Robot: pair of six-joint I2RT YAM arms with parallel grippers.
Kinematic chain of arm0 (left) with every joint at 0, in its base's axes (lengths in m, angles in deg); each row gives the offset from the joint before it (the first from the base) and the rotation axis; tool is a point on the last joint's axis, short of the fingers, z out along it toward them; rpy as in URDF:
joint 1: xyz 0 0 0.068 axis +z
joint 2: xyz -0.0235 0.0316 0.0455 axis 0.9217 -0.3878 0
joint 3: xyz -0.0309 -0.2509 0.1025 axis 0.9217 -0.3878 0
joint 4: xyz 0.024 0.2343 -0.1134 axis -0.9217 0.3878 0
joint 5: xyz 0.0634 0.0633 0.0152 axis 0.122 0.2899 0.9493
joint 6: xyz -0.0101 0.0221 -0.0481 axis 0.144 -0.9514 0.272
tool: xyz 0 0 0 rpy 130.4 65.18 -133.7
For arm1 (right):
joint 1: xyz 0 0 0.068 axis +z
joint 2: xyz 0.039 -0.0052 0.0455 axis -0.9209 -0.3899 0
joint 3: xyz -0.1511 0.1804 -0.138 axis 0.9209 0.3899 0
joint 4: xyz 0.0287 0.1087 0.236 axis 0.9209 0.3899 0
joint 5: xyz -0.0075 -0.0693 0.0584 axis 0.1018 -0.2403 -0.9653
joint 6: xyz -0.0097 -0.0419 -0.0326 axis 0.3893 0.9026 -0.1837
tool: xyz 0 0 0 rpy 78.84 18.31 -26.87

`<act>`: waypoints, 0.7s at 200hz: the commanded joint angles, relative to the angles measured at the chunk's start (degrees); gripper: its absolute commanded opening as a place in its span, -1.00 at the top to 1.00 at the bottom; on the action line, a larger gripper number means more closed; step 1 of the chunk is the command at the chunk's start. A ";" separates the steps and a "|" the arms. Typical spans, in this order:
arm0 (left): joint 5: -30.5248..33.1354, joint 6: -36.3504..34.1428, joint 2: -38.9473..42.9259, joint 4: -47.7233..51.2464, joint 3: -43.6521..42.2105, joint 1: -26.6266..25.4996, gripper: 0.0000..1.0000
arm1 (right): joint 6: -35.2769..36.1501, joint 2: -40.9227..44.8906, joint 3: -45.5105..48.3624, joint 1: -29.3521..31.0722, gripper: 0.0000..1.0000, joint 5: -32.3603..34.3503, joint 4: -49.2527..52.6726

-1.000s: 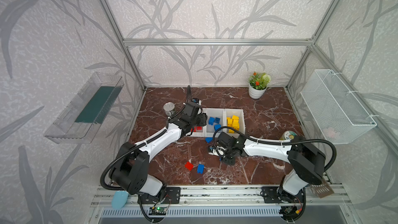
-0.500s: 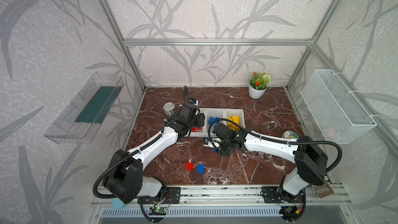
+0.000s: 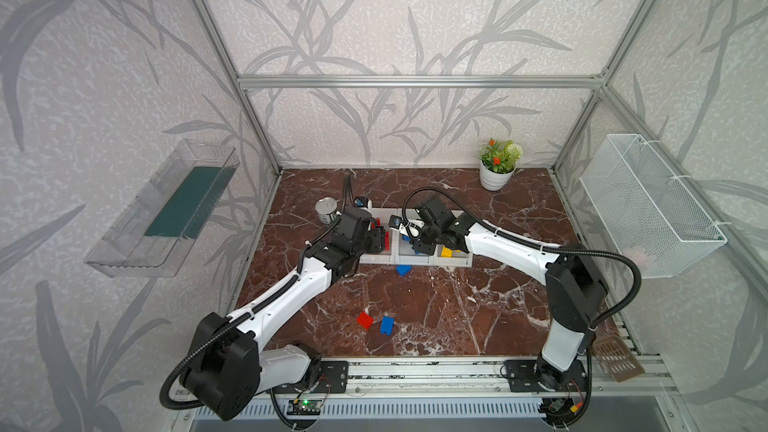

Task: Sort the legos into containers by color
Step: 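Carry the blue brick with the right gripper into the middle compartment and release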

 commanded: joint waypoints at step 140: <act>2.15 3.38 4.90 16.48 0.93 0.35 -0.21 | -11.15 5.56 4.37 -3.04 -0.17 -1.96 -7.31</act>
